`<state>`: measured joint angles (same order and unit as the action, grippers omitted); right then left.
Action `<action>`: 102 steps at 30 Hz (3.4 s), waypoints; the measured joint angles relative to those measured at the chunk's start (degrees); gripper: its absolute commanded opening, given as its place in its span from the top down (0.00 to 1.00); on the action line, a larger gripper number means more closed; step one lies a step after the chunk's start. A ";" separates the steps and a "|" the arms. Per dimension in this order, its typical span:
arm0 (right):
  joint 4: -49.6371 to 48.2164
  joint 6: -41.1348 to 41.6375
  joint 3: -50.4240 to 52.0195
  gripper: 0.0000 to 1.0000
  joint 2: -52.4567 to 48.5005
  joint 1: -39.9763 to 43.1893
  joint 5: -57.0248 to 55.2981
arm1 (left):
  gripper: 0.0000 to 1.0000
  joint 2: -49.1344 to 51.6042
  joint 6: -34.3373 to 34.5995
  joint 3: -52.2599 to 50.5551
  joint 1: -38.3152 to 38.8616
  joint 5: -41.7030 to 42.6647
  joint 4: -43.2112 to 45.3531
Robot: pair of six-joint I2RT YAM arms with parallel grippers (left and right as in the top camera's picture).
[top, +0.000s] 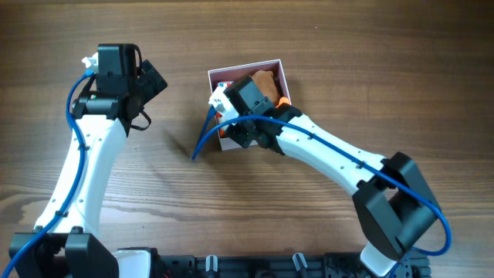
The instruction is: Pack container
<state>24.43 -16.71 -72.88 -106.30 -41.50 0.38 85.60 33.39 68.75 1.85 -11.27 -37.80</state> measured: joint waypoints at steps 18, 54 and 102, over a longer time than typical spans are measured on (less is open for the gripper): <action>-0.94 1.07 -2.86 0.96 -0.37 0.17 -0.26 | 0.00 0.00 -0.02 0.00 0.00 0.00 0.00; 7.96 14.56 -4.94 0.96 -5.53 3.89 2.12 | 0.00 0.00 -0.02 0.00 0.00 0.00 0.00; 14.23 26.14 -4.02 0.01 30.88 31.10 -7.52 | 0.00 0.00 -0.02 0.00 0.00 0.00 -0.04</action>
<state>38.65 9.43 -76.90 -75.42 -10.39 -7.14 85.60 33.36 68.75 1.85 -11.27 -37.85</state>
